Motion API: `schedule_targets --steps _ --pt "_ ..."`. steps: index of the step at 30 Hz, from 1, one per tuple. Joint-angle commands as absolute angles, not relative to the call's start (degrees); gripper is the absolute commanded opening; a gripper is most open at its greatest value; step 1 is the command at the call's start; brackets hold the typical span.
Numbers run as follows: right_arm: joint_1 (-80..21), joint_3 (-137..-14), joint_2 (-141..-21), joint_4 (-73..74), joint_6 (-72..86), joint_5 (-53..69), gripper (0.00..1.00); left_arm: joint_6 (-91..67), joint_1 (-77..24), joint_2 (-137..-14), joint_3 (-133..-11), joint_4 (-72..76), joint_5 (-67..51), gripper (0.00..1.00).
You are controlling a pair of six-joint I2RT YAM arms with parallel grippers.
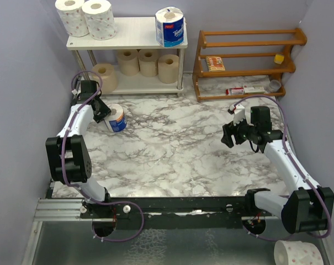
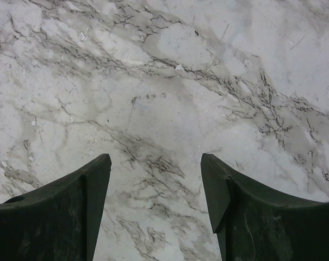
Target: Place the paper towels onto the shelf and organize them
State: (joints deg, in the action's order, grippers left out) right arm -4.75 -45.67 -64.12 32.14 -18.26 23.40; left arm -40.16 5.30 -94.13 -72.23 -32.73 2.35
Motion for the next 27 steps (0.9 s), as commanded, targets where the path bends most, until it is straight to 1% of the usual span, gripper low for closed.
schedule_targets --steps 1,3,7,11,13,18,19,20,23,24,25,27 --pt "-4.4 -47.4 -64.1 32.0 -18.5 23.0 0.67 -38.9 5.2 -90.0 -70.4 -30.7 0.3 0.00" --pt "-4.4 -47.4 -63.6 32.0 -18.5 23.0 0.67 -39.2 5.0 -86.1 -70.6 -29.8 -0.6 0.00" --pt "-4.4 -47.0 -63.2 31.6 -18.6 23.3 0.68 -41.0 4.1 -79.9 -76.8 -30.2 -3.6 0.00" --pt "-4.4 -47.3 -63.3 31.9 -18.6 23.2 0.67 -41.9 3.2 -80.0 -87.6 -36.0 -3.0 0.00" --pt "-4.4 -47.1 -63.0 31.8 -18.6 23.4 0.68 -42.2 3.2 -80.8 -90.0 -37.8 -5.0 0.00" --pt "-4.4 -46.9 -61.8 31.8 -18.6 23.5 0.68 -41.4 3.2 -79.0 -87.4 -37.4 -7.2 0.00" --pt "-4.4 -46.8 -61.7 31.7 -18.6 23.5 0.68 -40.8 3.1 -78.4 -86.3 -36.7 -7.5 0.01" --pt "-4.4 -46.8 -61.6 31.7 -18.6 23.5 0.68 -40.2 3.1 -77.8 -85.3 -36.4 -8.0 0.07" --pt "-4.4 -46.8 -61.6 31.7 -18.6 23.6 0.68 -38.7 3.1 -76.2 -80.9 -36.1 -7.1 0.43" --pt "-4.4 -46.8 -61.7 31.7 -18.6 23.6 0.68 -38.7 3.2 -75.7 -79.0 -36.0 -6.3 0.53" --pt "-4.4 -46.8 -61.7 31.7 -18.6 23.5 0.68 -38.8 3.1 -75.0 -76.7 -35.7 -5.6 0.58" --pt "-4.4 -46.8 -61.7 31.7 -18.6 23.6 0.68 -38.7 3.1 -74.0 -72.7 -35.0 -5.2 0.59"
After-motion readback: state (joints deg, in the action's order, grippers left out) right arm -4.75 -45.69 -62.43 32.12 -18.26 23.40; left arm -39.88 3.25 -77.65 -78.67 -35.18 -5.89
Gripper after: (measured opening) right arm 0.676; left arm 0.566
